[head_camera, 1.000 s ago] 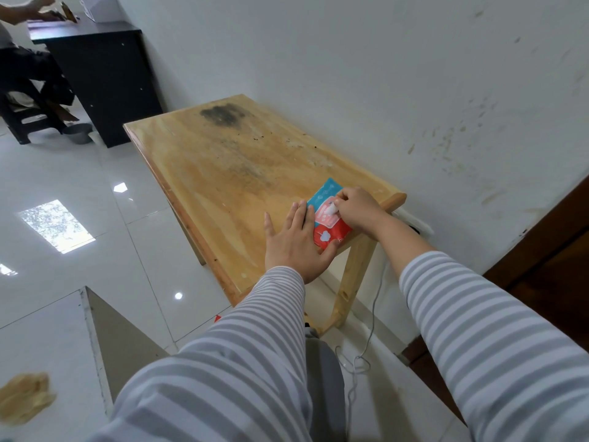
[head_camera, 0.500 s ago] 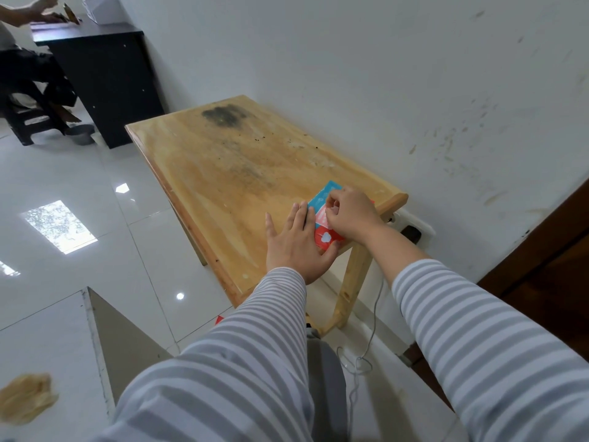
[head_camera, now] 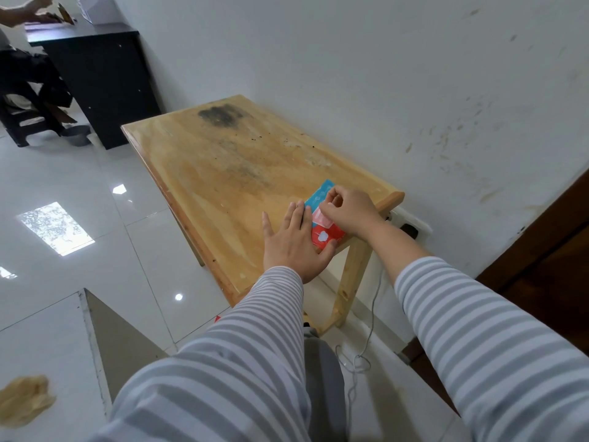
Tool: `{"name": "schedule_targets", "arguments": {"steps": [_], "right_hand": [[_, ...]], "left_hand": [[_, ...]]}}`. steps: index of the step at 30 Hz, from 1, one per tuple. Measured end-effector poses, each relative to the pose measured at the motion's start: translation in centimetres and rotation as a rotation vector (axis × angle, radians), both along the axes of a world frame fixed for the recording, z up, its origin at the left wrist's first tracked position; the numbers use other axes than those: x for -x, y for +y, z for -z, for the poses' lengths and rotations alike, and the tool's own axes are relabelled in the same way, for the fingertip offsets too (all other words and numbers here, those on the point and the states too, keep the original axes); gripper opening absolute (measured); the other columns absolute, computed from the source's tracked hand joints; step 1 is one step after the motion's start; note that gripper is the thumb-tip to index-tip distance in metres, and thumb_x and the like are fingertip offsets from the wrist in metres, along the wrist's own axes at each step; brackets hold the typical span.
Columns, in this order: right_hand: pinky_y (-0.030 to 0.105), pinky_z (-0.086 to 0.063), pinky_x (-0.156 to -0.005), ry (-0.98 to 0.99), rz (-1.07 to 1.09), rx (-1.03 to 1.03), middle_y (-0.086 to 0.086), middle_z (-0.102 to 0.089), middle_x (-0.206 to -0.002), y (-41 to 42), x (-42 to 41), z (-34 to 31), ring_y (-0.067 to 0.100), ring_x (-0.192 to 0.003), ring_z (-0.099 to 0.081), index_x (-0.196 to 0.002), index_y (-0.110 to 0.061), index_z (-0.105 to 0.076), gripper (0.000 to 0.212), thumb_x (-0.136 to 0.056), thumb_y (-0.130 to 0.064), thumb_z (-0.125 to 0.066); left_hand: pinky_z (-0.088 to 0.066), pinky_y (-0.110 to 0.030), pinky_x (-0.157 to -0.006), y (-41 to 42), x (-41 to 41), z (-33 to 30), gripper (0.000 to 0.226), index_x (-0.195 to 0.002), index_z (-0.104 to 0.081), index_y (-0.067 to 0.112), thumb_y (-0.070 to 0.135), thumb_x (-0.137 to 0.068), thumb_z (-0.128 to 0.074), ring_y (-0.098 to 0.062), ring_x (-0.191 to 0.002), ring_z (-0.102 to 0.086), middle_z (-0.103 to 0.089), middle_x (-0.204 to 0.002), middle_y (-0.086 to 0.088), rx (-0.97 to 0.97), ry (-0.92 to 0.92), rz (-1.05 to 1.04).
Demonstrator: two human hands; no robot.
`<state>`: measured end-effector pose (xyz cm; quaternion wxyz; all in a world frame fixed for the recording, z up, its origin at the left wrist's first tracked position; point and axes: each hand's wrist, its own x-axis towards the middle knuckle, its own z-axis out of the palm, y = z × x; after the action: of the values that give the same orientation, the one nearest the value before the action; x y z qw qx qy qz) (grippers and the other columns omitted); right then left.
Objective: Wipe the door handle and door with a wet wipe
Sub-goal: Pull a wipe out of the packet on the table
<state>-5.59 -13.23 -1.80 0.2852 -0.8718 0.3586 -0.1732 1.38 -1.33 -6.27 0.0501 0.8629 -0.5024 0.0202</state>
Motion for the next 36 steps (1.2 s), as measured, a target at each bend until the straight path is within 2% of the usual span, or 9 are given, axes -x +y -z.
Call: {"name": "schedule_targets", "arguments": {"steps": [4, 7, 13, 15, 18, 22, 27, 31, 36], "right_hand": [[0.026, -0.037, -0.074, 0.057, -0.024, 0.148, 0.011, -0.06, -0.101, -0.3, -0.2, 0.6, 0.022, -0.09, -0.052, -0.091, -0.01, -0.063, 0.014, -0.086, -0.014, -0.051], [0.028, -0.039, -0.074, 0.058, -0.033, 0.078, 0.009, -0.061, -0.099, -0.4, -0.1, 0.5, 0.021, -0.09, -0.054, -0.09, -0.009, -0.063, 0.014, -0.089, -0.015, -0.05], [0.028, -0.049, -0.068, -0.378, 0.166, -0.684, 0.005, -0.062, -0.094, -0.9, 0.6, -0.7, 0.017, -0.077, -0.059, -0.098, -0.016, -0.056, 0.011, -0.098, -0.019, -0.045], [0.026, -0.049, -0.062, -0.432, 0.189, -0.766, 0.004, -0.06, -0.087, -0.9, 0.7, -0.7, 0.016, -0.071, -0.058, -0.088, -0.018, -0.054, 0.016, -0.099, -0.018, -0.042], [0.027, -0.048, -0.065, -0.413, 0.227, -0.664, 0.002, -0.06, -0.085, -0.9, 0.7, -0.3, 0.016, -0.073, -0.058, -0.079, -0.022, -0.053, 0.02, -0.098, -0.021, -0.045], [0.023, -0.044, -0.061, -0.346, 0.27, -0.446, -0.001, -0.06, -0.088, -1.0, 1.1, 0.2, 0.01, -0.073, -0.055, -0.089, -0.019, -0.056, 0.009, -0.094, -0.022, -0.05], [0.026, -0.043, -0.074, -0.251, 0.221, -0.371, 0.001, -0.061, -0.096, -1.3, 1.8, -0.1, 0.017, -0.087, -0.056, -0.092, -0.018, -0.059, 0.007, -0.093, -0.02, -0.053], [0.021, -0.039, -0.059, -0.224, 0.198, -0.368, 0.001, -0.061, -0.095, -1.0, 1.8, -0.5, 0.017, -0.084, -0.056, -0.09, -0.019, -0.058, 0.006, -0.093, -0.02, -0.052], [0.026, -0.042, -0.067, -0.213, 0.194, -0.362, 0.002, -0.063, -0.097, -0.9, 1.9, -0.6, 0.017, -0.085, -0.057, -0.091, -0.019, -0.057, 0.006, -0.093, -0.021, -0.051]], "left_hand": [[0.006, -0.062, -0.116, -0.1, 0.0, 0.0, 0.086, -0.157, -0.001, 0.014, 0.069, -0.092, -0.014, -0.014, -0.151, 0.006, 0.001, -0.165, -0.001, 0.001, -0.005, -0.001], [0.007, -0.062, -0.115, -0.2, 0.0, 0.0, 0.086, -0.157, -0.001, 0.014, 0.069, -0.092, -0.014, -0.014, -0.151, 0.007, 0.001, -0.165, -0.001, -0.008, -0.01, -0.003], [0.007, -0.063, -0.115, 0.0, 0.1, -0.1, 0.087, -0.157, -0.001, 0.014, 0.069, -0.091, -0.012, -0.015, -0.151, 0.006, 0.001, -0.165, -0.001, -0.012, -0.012, 0.0], [0.007, -0.063, -0.115, 0.0, 0.1, -0.1, 0.087, -0.157, 0.0, 0.014, 0.07, -0.091, -0.011, -0.015, -0.151, 0.006, 0.001, -0.165, -0.001, -0.014, -0.018, 0.002], [0.008, -0.063, -0.115, -0.1, 0.0, -0.1, 0.087, -0.157, 0.0, 0.014, 0.07, -0.091, -0.012, -0.015, -0.151, 0.007, 0.002, -0.165, -0.002, 0.003, -0.022, 0.0], [0.011, -0.061, -0.113, 0.3, 0.1, -0.2, 0.082, -0.157, -0.003, 0.017, 0.067, -0.093, -0.019, -0.016, -0.151, 0.005, 0.002, -0.165, 0.0, 0.055, -0.075, 0.046], [-0.013, -0.052, -0.116, 0.8, 0.2, -0.5, 0.055, -0.14, -0.038, 0.03, 0.06, -0.094, -0.032, -0.018, -0.125, -0.045, -0.047, -0.131, 0.004, 0.204, -0.105, 0.183], [-0.027, -0.042, -0.106, 0.3, -0.5, -1.1, 0.058, -0.141, -0.04, 0.033, 0.059, -0.091, -0.025, -0.017, -0.12, -0.043, -0.045, -0.127, 0.003, 0.165, 0.006, 0.203], [-0.031, -0.038, -0.096, -0.5, -0.4, -1.2, 0.056, -0.137, -0.043, 0.034, 0.058, -0.088, -0.03, -0.016, -0.118, -0.041, -0.046, -0.123, 0.005, 0.18, 0.086, 0.142]]}}
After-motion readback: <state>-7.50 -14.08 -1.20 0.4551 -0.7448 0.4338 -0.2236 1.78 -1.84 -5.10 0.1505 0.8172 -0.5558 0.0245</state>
